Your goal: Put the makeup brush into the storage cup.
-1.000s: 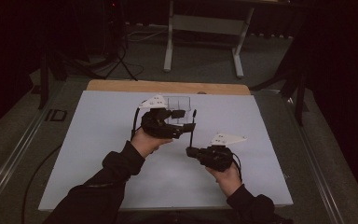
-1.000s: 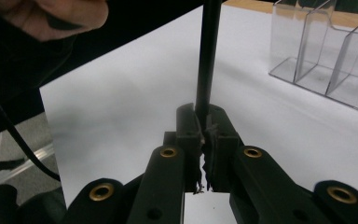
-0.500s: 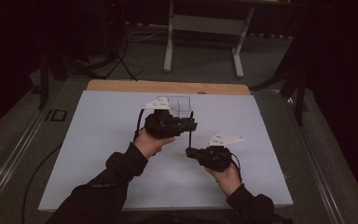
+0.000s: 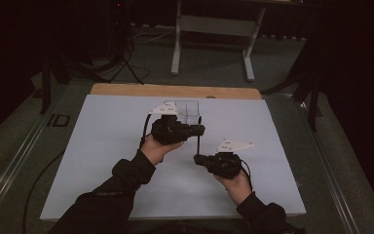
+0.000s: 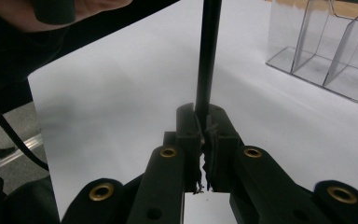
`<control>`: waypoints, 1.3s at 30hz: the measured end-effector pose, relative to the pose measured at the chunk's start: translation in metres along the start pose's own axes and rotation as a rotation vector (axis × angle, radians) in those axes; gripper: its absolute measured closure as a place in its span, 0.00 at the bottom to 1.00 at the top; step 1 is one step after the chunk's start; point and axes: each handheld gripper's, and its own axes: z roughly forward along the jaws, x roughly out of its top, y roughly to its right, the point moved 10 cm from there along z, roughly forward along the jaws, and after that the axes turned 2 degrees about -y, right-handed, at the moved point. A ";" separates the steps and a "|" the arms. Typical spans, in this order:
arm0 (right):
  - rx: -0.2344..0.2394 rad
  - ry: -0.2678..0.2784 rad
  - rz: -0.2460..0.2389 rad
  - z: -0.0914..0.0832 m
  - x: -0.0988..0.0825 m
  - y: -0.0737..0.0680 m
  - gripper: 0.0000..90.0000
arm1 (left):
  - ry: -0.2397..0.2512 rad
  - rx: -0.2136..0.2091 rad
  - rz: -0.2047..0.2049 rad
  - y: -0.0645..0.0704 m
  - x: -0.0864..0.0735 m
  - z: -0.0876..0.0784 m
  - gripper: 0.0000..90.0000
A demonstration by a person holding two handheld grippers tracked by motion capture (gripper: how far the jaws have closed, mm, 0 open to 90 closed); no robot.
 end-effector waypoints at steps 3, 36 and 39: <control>0.001 0.007 -0.003 0.000 0.001 -0.001 0.95 | 0.005 0.011 0.020 0.002 0.001 -0.001 0.95; -0.059 0.105 -0.127 -0.023 0.014 -0.007 0.15 | 0.136 0.259 0.092 -0.029 0.051 -0.069 0.95; -0.089 0.134 -0.152 -0.034 0.017 -0.003 0.15 | 0.146 0.279 0.093 -0.034 0.053 -0.075 0.95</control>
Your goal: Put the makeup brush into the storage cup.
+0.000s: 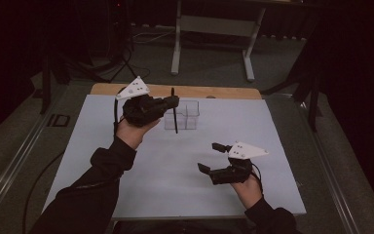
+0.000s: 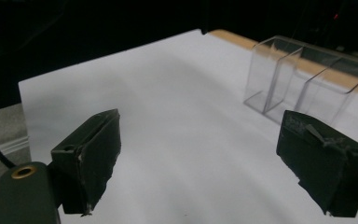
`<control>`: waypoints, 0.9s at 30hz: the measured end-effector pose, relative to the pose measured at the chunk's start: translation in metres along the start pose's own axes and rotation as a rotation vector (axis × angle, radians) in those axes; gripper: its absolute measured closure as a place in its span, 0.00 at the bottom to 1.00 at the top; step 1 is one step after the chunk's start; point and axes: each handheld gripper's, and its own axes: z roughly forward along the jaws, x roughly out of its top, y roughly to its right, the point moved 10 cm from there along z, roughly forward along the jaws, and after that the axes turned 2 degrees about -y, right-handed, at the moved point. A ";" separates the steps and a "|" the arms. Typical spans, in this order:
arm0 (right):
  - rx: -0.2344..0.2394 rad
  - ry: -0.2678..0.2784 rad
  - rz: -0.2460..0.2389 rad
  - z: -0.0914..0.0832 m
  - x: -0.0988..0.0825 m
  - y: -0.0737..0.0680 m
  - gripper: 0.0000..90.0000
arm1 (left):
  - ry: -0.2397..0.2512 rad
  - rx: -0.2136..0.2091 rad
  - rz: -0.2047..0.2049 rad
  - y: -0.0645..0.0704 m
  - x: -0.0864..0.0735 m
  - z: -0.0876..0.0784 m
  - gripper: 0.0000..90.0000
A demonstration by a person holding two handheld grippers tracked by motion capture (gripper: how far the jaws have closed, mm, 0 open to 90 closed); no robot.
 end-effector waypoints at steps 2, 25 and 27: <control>-0.007 0.004 -0.010 -0.003 0.001 0.001 0.15 | 0.005 0.016 0.001 -0.004 0.001 -0.002 0.95; -0.053 0.043 0.016 -0.023 -0.002 0.020 0.15 | 0.064 0.132 0.027 -0.053 0.020 0.006 0.95; -0.053 0.042 0.016 -0.022 -0.003 0.020 0.15 | 0.067 0.139 0.036 -0.056 0.021 0.010 0.95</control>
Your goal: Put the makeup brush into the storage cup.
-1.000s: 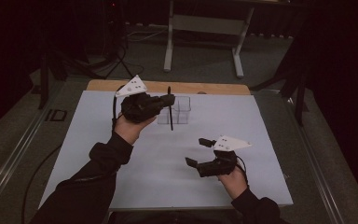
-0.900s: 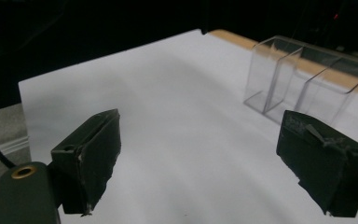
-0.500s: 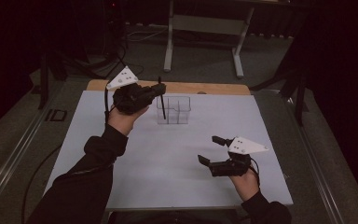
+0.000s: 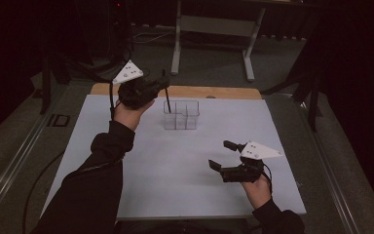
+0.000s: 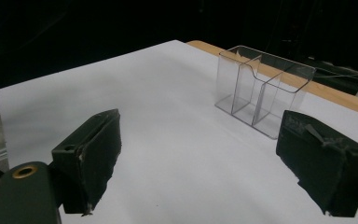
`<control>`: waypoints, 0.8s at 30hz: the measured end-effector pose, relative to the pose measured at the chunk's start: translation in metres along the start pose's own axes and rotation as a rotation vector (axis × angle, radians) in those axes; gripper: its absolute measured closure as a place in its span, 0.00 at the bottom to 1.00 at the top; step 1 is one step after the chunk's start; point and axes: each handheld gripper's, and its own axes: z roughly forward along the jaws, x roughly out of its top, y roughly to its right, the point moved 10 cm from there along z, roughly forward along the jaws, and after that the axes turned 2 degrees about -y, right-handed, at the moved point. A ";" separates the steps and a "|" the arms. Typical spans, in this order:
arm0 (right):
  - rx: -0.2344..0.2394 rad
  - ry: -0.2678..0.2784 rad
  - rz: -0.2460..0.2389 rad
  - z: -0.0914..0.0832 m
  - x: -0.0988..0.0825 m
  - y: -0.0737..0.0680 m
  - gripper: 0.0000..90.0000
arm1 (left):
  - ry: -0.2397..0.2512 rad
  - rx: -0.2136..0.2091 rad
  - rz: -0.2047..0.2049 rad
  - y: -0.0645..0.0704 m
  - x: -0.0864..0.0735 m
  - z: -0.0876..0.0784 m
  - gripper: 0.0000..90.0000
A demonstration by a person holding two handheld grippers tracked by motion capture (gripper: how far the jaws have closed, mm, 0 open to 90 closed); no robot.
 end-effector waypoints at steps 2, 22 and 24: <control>0.005 -0.004 0.001 0.001 -0.001 -0.001 0.15 | 0.006 0.009 0.007 -0.002 0.001 0.005 0.95; 0.021 -0.008 0.013 0.002 -0.003 -0.002 0.16 | -0.011 0.106 -0.008 -0.045 -0.028 0.044 0.95; 0.024 -0.009 0.014 0.002 -0.004 -0.002 0.16 | -0.016 0.115 -0.010 -0.047 -0.032 0.047 0.95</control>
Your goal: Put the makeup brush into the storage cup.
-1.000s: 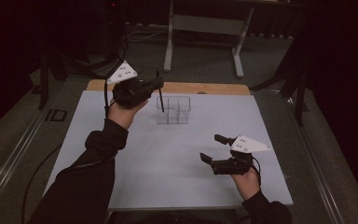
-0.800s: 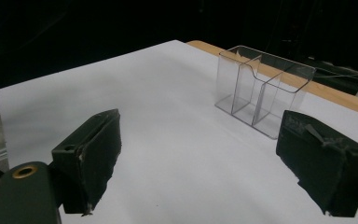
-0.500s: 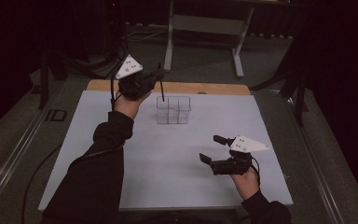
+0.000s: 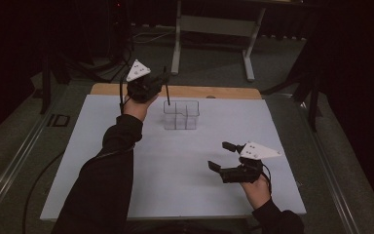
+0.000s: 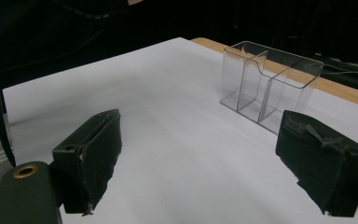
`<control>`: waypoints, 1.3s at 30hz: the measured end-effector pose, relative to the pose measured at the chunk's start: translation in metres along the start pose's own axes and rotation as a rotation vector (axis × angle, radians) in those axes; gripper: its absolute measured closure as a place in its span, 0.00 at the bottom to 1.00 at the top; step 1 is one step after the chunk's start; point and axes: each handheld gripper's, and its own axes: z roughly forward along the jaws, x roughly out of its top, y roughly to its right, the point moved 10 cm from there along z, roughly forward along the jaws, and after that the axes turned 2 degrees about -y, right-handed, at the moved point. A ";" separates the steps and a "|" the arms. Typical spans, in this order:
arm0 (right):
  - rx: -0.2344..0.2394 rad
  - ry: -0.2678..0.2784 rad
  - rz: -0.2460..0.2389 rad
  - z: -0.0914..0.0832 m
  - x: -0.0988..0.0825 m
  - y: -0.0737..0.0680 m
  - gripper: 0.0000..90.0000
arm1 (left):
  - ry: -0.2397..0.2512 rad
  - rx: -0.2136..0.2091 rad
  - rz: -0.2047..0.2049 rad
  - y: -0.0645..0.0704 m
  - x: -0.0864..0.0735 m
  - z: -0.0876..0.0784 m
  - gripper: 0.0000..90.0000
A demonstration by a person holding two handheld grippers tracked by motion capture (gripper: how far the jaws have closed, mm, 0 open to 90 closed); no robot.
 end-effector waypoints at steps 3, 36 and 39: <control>0.005 -0.001 0.001 0.000 -0.001 -0.001 0.16 | -0.009 0.003 -0.011 -0.001 -0.006 0.006 0.95; 0.015 -0.012 0.001 0.000 -0.003 -0.001 0.16 | -0.141 0.050 -0.080 -0.009 -0.070 0.039 0.95; 0.014 -0.013 -0.002 0.001 -0.004 -0.001 0.16 | -0.153 0.051 -0.081 -0.009 -0.074 0.041 0.95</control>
